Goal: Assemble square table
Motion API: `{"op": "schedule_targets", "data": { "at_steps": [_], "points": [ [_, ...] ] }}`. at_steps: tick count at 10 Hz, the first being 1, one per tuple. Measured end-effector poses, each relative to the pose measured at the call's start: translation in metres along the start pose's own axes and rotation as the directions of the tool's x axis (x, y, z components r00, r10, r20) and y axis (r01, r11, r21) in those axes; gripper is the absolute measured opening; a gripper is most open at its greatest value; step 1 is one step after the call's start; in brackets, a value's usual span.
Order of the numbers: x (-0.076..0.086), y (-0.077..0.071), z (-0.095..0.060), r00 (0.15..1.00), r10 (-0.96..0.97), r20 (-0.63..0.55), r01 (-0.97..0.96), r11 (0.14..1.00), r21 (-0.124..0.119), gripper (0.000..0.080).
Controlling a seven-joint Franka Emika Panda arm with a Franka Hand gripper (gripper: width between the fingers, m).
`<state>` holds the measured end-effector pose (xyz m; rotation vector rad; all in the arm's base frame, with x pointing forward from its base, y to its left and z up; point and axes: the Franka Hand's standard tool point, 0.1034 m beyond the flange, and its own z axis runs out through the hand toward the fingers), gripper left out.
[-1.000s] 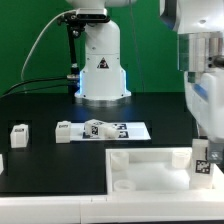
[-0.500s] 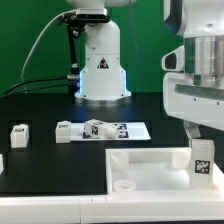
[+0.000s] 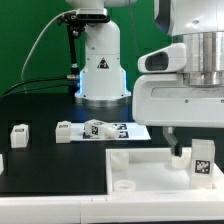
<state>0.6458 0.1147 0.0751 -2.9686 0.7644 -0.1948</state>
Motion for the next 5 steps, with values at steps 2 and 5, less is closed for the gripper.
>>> {"op": "schedule_targets", "data": {
  "at_steps": [2, 5],
  "points": [
    [0.0, 0.0, 0.0, 0.998, 0.07, 0.001, -0.07, 0.998, 0.001, 0.0539],
    [-0.0004, 0.0052, 0.0013, 0.957, 0.29, 0.003, -0.29, 0.957, -0.011, 0.0294]
  ]
}}
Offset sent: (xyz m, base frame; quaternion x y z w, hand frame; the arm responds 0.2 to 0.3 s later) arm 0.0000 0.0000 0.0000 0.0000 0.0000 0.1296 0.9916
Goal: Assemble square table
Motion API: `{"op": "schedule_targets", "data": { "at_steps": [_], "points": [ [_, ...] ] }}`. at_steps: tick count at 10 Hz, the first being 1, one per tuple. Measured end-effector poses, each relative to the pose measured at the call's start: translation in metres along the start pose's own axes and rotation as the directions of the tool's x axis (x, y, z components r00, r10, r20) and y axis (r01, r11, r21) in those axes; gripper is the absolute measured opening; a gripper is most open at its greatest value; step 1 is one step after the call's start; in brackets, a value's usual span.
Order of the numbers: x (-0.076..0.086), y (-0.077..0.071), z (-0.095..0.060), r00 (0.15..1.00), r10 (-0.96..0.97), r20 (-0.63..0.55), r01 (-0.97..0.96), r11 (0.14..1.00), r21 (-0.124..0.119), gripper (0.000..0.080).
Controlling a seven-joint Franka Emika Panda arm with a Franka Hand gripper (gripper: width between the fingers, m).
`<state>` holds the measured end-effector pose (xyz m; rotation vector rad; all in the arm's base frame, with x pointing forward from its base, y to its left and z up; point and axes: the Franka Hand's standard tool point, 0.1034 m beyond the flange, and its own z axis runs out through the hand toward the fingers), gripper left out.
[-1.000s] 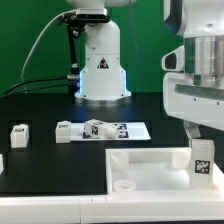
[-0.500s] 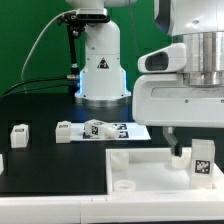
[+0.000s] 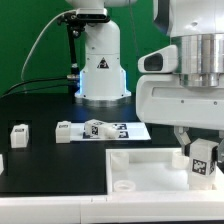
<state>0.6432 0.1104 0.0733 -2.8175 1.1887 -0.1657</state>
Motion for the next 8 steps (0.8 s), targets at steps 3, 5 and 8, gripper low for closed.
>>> {"op": "schedule_targets", "data": {
  "at_steps": [3, 5, 8],
  "points": [
    [-0.0034, 0.0027, 0.0003, 0.886, 0.463, 0.015, -0.463, 0.886, -0.019, 0.0291],
    [-0.0021, 0.0027, 0.001, 0.635, 0.77, 0.065, -0.771, 0.637, -0.024, 0.029],
    [-0.0022, 0.0034, 0.0014, 0.401, 0.914, 0.066, -0.914, 0.404, -0.043, 0.029]
  ]
}}
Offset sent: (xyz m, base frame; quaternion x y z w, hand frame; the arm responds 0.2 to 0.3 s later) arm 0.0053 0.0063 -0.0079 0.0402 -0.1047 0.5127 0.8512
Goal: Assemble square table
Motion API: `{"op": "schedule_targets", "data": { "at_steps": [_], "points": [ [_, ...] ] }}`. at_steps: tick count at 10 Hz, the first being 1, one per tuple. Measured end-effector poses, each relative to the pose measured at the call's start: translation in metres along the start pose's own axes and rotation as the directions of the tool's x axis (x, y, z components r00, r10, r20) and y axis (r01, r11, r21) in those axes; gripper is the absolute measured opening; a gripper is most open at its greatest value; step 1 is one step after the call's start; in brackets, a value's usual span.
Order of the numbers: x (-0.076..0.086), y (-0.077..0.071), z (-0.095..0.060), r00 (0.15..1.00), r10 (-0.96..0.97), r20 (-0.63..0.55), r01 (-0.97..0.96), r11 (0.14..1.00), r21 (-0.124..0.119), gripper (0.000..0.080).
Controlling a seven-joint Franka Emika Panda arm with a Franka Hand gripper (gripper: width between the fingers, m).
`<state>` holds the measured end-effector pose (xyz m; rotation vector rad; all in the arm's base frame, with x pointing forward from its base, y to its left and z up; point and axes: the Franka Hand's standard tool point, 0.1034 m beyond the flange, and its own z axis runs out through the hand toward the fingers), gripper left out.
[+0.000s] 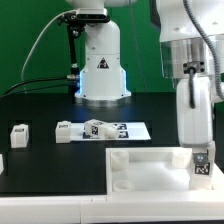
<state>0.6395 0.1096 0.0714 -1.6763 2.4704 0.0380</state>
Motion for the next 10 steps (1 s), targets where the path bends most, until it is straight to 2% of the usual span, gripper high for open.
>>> {"op": "schedule_targets", "data": {
  "at_steps": [3, 4, 5, 6, 7, 10],
  "points": [
    [0.0, 0.0, 0.0, 1.0, -0.007, -0.002, 0.007, 1.0, 0.001, 0.0291],
    [-0.001, 0.001, -0.002, 1.0, -0.02, 0.0, 0.02, 1.0, 0.002, 0.0378],
    [-0.004, 0.002, -0.008, 0.999, -0.043, 0.006, 0.043, 0.999, 0.006, 0.0548],
    [-0.005, 0.002, -0.018, 0.998, -0.061, 0.017, 0.061, 0.998, 0.012, 0.0548],
    [-0.005, 0.002, -0.022, 0.998, -0.066, 0.021, 0.066, 0.998, 0.015, 0.0635],
    [-0.004, 0.004, -0.017, 0.998, -0.067, 0.015, 0.067, 0.998, 0.009, 0.0648]
  ]
}}
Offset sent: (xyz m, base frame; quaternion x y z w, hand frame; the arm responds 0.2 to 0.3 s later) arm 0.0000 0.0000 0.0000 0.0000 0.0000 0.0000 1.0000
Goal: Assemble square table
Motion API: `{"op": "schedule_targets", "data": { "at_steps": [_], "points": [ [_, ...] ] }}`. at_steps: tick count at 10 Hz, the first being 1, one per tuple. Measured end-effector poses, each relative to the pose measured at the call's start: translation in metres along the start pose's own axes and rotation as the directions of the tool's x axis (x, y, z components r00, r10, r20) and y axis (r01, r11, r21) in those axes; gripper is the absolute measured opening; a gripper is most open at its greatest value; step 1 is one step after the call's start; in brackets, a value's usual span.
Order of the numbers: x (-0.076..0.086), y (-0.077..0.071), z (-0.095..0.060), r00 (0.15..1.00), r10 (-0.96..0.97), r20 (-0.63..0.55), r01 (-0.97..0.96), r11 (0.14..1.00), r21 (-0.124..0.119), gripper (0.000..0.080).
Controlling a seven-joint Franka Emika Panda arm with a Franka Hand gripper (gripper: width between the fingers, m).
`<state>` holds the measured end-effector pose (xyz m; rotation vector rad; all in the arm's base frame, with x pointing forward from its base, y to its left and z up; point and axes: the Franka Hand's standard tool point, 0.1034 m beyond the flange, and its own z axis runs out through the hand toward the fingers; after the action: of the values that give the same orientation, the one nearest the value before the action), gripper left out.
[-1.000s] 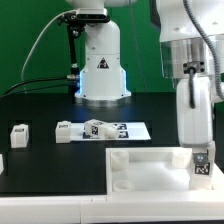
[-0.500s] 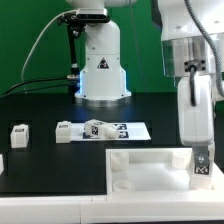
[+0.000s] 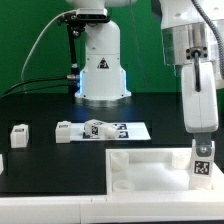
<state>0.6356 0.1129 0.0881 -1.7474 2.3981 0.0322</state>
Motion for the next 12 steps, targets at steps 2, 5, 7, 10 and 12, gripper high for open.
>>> {"op": "schedule_targets", "data": {
  "at_steps": [2, 5, 7, 10, 12],
  "points": [
    [0.002, 0.0, -0.001, 0.998, -0.066, 0.001, 0.066, 0.998, 0.0, 0.0648],
    [0.021, 0.02, -0.033, 0.973, -0.231, 0.026, 0.231, 0.973, -0.006, 0.0648],
    [0.019, 0.029, -0.05, 0.962, -0.272, 0.035, 0.273, 0.962, -0.01, 0.0648],
    [0.019, 0.03, -0.047, 0.962, -0.271, 0.034, 0.271, 0.962, -0.014, 0.0648],
    [0.019, 0.03, -0.046, 0.962, -0.271, 0.034, 0.272, 0.962, -0.015, 0.0648]
  ]
}}
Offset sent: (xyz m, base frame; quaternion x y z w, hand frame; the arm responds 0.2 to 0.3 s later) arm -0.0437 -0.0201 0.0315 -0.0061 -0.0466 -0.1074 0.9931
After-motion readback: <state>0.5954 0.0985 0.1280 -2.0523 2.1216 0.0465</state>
